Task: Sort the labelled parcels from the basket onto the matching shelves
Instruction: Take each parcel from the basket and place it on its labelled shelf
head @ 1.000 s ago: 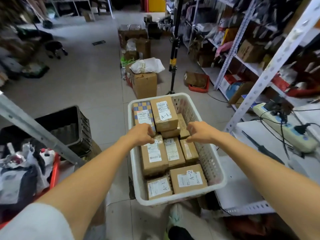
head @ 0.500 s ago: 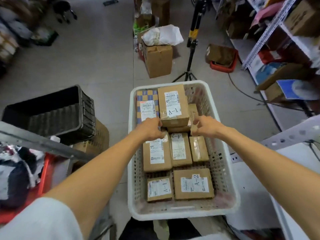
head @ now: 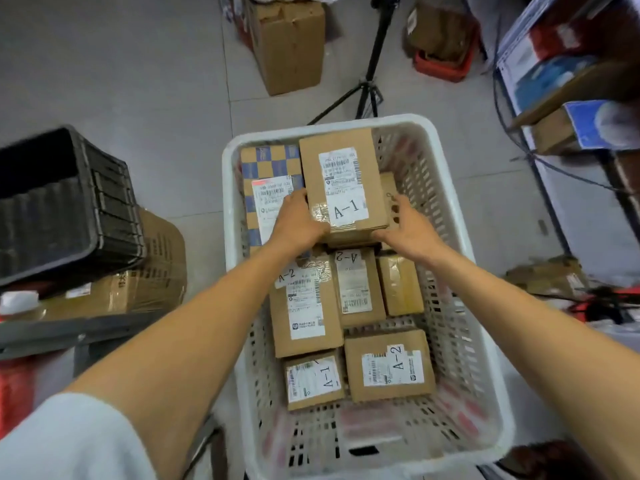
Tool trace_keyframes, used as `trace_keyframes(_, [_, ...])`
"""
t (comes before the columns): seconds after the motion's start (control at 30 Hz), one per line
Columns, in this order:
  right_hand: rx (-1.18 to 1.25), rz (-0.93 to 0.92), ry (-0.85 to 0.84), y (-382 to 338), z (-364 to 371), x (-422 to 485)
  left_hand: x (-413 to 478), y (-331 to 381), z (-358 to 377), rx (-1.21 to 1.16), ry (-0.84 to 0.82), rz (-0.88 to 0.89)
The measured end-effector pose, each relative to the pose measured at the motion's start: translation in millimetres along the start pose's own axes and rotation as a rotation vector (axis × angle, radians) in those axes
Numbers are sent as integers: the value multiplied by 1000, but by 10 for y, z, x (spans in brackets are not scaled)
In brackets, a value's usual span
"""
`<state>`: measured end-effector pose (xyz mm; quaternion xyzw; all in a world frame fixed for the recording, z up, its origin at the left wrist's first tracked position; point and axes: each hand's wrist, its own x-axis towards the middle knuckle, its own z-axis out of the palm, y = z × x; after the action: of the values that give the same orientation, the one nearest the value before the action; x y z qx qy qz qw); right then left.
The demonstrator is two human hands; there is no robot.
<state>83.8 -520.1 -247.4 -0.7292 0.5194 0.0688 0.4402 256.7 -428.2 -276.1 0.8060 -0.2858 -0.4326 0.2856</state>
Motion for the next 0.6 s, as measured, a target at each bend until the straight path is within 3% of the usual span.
trace_keyframes(0.23, [340, 54, -2, 80, 251, 237, 247, -147, 172, -128, -22, -104])
trace_keyframes(0.6, [454, 73, -27, 482, 256, -64, -189, -168, 556, -164, -12, -80])
